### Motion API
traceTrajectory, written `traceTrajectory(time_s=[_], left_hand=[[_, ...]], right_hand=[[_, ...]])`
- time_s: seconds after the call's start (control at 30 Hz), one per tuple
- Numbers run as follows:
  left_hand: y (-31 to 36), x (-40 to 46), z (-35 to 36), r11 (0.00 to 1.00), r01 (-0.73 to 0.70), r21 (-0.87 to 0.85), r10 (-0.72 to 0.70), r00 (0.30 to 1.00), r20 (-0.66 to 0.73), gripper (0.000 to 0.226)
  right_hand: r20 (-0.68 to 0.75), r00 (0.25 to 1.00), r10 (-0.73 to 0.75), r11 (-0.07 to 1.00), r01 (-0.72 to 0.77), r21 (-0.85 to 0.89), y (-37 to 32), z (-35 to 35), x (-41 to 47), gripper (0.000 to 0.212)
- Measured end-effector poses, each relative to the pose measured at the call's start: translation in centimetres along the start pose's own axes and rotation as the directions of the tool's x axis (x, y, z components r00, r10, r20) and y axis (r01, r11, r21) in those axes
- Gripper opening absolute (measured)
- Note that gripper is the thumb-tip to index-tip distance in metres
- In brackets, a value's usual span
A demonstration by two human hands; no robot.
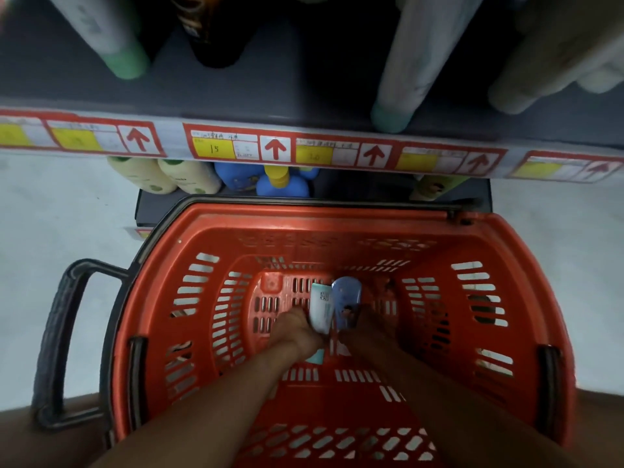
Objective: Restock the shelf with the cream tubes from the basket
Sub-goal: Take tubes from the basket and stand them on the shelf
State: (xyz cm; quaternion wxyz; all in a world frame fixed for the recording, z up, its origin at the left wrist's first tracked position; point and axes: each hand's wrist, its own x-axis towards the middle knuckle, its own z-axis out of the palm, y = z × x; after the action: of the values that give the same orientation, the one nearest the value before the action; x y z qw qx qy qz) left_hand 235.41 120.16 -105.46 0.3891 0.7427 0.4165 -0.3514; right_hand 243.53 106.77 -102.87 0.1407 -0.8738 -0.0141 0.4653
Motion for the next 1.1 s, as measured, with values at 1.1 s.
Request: traceTrajectory(time_s=[1.1], left_hand=[[12.4, -29.7, -14.4, 0.76, -0.644, 0.088, 0.593, 0.631, -0.501, 0.041]], right_hand=[[-0.684, 0.611, -0.398, 0.842, 0.539, -0.008, -2.2, -19.9, -25.9, 0.026]])
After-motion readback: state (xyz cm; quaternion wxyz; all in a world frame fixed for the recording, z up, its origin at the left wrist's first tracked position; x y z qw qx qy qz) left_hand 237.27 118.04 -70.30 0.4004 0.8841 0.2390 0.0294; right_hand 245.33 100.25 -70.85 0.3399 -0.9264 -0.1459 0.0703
